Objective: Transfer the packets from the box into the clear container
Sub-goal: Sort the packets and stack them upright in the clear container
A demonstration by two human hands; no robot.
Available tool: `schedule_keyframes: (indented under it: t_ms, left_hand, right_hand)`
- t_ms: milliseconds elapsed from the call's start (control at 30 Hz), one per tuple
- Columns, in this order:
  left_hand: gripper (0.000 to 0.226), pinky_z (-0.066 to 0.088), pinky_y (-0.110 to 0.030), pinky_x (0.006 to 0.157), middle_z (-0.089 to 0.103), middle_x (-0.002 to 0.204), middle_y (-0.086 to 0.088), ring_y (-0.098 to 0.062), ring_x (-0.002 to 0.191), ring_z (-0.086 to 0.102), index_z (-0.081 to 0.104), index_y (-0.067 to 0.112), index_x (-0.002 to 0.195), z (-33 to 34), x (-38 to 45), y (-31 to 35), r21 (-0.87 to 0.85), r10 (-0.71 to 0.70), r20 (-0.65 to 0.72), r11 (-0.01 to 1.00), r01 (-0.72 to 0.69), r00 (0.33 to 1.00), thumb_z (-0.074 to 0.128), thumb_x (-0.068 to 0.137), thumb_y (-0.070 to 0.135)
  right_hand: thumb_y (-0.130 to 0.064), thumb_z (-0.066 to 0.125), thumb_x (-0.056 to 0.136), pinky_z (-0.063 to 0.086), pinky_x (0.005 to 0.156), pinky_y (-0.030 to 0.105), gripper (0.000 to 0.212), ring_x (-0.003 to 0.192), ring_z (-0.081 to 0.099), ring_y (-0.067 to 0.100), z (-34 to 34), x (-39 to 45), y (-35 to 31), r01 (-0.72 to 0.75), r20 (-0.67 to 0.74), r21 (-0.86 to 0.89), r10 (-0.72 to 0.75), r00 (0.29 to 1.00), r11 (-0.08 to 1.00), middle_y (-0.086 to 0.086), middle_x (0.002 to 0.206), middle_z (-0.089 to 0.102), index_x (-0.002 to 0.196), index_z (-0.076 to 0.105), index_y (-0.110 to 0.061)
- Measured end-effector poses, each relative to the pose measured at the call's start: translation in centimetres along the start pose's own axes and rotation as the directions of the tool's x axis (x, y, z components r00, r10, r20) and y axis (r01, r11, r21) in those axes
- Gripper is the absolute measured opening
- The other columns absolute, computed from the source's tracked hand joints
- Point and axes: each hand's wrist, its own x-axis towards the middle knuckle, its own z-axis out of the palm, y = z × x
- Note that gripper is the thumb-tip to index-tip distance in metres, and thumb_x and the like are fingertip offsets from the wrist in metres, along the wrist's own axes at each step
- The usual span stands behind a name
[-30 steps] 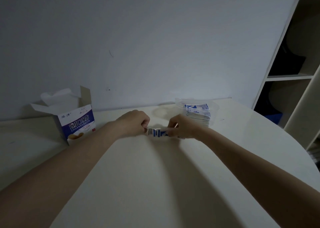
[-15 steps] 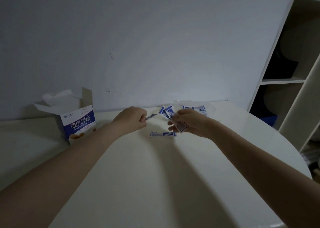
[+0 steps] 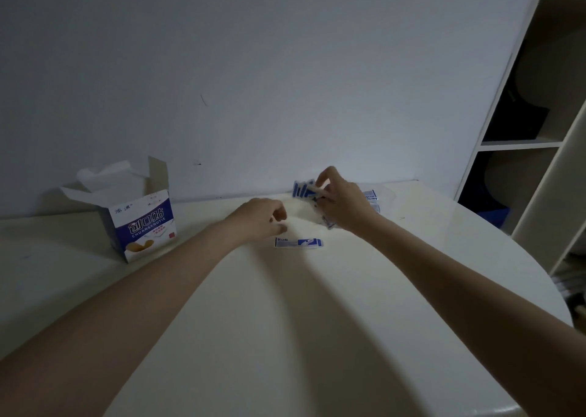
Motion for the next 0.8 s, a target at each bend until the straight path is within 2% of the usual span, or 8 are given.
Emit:
schedule_keyframes:
  t_ms: [67,167,333,433,500,633,733,800]
  left_hand:
    - [0.048,0.04,-0.027,0.093,0.049,0.13,-0.005,-0.023,0.117,0.051,0.053,0.014,0.127,0.7,0.0,0.1,0.134,-0.072,0.123,0.989,0.056,0.99,0.062,0.085,0.036]
    - [0.042,0.042,-0.026,0.088,0.05,0.128,-0.01,-0.024,0.114,0.053,0.056,0.01,0.124,1.4,0.1,0.9,0.161,-0.059,0.138,0.986,0.036,0.989,0.061,0.087,0.03]
    - [0.026,0.039,-0.021,0.076,0.062,0.115,-0.005,-0.016,0.094,0.055,0.066,0.009,0.106,1.3,0.7,1.1,0.068,-0.08,0.188,0.995,0.068,0.979,0.064,0.086,0.024]
    - [0.016,0.042,-0.02,0.068,0.066,0.093,-0.002,-0.016,0.085,0.057,0.069,0.01,0.094,1.2,1.3,0.8,0.021,-0.094,0.238,0.996,0.092,0.967,0.069,0.081,0.02]
    - [0.014,0.039,-0.018,0.057,0.06,0.074,0.002,-0.013,0.07,0.055,0.063,0.014,0.086,1.1,1.5,0.7,-0.017,-0.105,0.248,0.993,0.113,0.963,0.073,0.078,0.019]
    - [0.02,0.036,-0.015,0.042,0.056,0.061,-0.004,-0.011,0.046,0.051,0.052,0.017,0.077,1.2,1.3,0.5,-0.227,-0.19,0.284,0.939,0.259,0.94,0.071,0.078,0.008]
    - [0.016,0.038,-0.016,0.04,0.054,0.062,-0.005,-0.009,0.044,0.049,0.054,0.014,0.081,0.9,1.1,0.5,-0.552,-0.239,0.206,0.772,0.314,0.949,0.066,0.082,0.004]
    - [0.016,0.048,-0.015,0.044,0.055,0.07,-0.004,-0.01,0.055,0.051,0.055,0.012,0.082,0.6,0.9,0.8,-0.702,-0.225,0.206,0.645,0.304,0.952,0.066,0.083,0.002]
  right_hand:
    - [-0.01,0.044,0.093,0.047,0.06,0.036,0.024,0.079,0.06,0.035,-0.1,-0.1,1.3,0.132,0.13,-0.245,-0.103,0.986,0.961,0.016,0.095,0.063,0.116,0.039,-0.011]
    - [-0.013,0.041,0.096,0.042,0.061,0.034,0.02,0.091,0.062,0.034,0.6,-0.7,3.0,0.27,0.264,-0.529,-0.147,0.953,0.805,0.017,0.102,0.063,0.114,0.049,-0.009]
    - [-0.014,0.036,0.098,0.038,0.08,0.034,0.024,0.104,0.054,0.029,2.5,-1.9,5.0,0.275,0.335,-0.477,-0.116,0.935,0.835,0.016,0.11,0.056,0.108,0.053,-0.001]
    - [-0.016,0.039,0.098,0.031,0.065,0.029,0.026,0.075,0.051,0.022,1.9,-1.7,4.6,0.026,0.215,-0.223,0.023,0.976,0.974,0.003,0.075,0.052,0.073,0.045,-0.013]
    - [-0.019,0.043,0.097,0.032,0.056,0.025,0.035,0.059,0.044,0.014,1.3,-1.3,4.6,-0.192,0.128,0.028,0.187,0.974,0.981,-0.001,0.062,0.045,0.062,0.039,-0.017]
    - [-0.001,0.056,0.087,0.046,0.075,0.034,0.015,0.081,0.052,0.025,1.2,-1.1,4.7,-0.52,0.297,0.386,0.431,0.852,0.762,0.014,0.083,0.054,0.072,0.053,-0.005]
    - [0.008,0.049,0.088,0.048,0.072,0.032,0.017,0.073,0.055,0.021,1.2,-1.4,3.8,-0.559,0.418,0.657,0.373,0.828,0.505,0.015,0.085,0.057,0.078,0.056,-0.004]
    - [0.003,0.045,0.092,0.046,0.072,0.031,0.022,0.072,0.055,0.019,1.2,-1.8,2.8,-0.546,0.467,0.714,0.283,0.838,0.439,0.01,0.079,0.058,0.078,0.058,-0.007]
